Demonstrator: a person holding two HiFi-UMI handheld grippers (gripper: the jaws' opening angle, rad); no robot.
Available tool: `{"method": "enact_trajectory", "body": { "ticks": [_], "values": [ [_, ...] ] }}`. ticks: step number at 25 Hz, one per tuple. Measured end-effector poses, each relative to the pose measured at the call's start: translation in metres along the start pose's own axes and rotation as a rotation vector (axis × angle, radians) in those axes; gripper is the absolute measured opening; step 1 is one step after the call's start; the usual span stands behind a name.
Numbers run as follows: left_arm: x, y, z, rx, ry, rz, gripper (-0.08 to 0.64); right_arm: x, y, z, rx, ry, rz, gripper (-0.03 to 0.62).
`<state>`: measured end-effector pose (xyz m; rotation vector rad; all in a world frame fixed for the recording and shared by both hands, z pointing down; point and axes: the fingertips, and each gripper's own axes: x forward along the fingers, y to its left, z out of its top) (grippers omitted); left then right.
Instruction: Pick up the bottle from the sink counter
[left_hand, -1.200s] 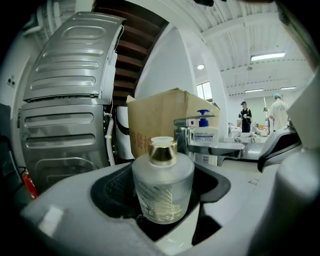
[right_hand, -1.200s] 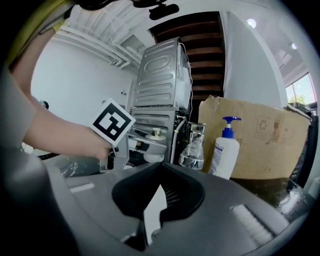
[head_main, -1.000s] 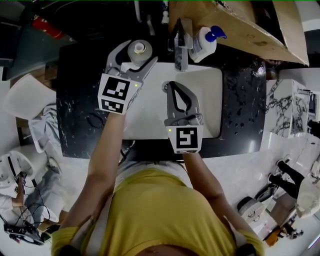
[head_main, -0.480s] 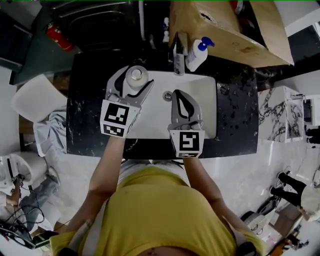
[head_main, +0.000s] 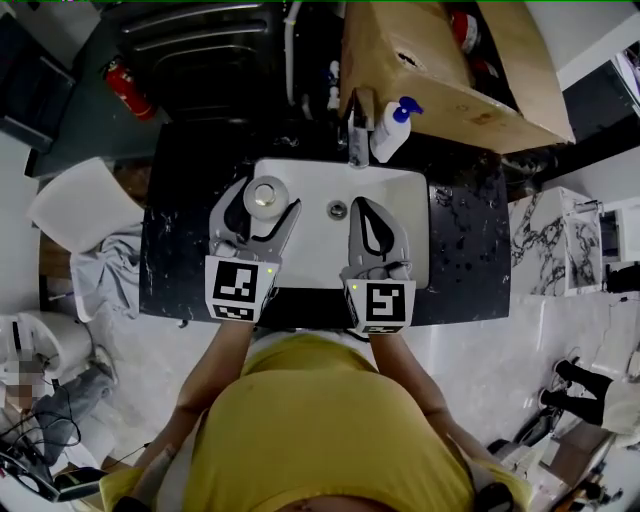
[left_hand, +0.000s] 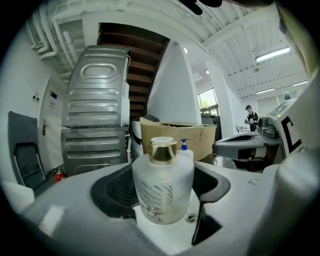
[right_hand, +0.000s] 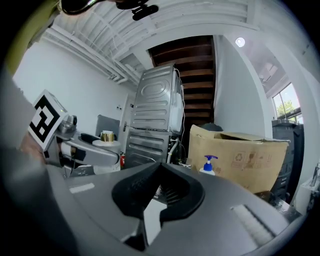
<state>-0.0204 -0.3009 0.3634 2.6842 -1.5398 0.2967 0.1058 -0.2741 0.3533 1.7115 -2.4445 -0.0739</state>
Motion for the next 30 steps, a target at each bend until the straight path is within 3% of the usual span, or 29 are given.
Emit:
{"method": "enact_trajectory", "body": {
  "ticks": [6,30],
  "values": [
    [-0.015,-0.003,-0.003,-0.007,-0.007,0.022,0.338,-0.012,0.005,0.014,0.000,-0.039,0.000,0.000],
    [-0.012,-0.005,-0.003,0.001,-0.014,0.002,0.339,-0.007,0.006,-0.002,0.002,0.001,0.022,0.000]
  ]
}}
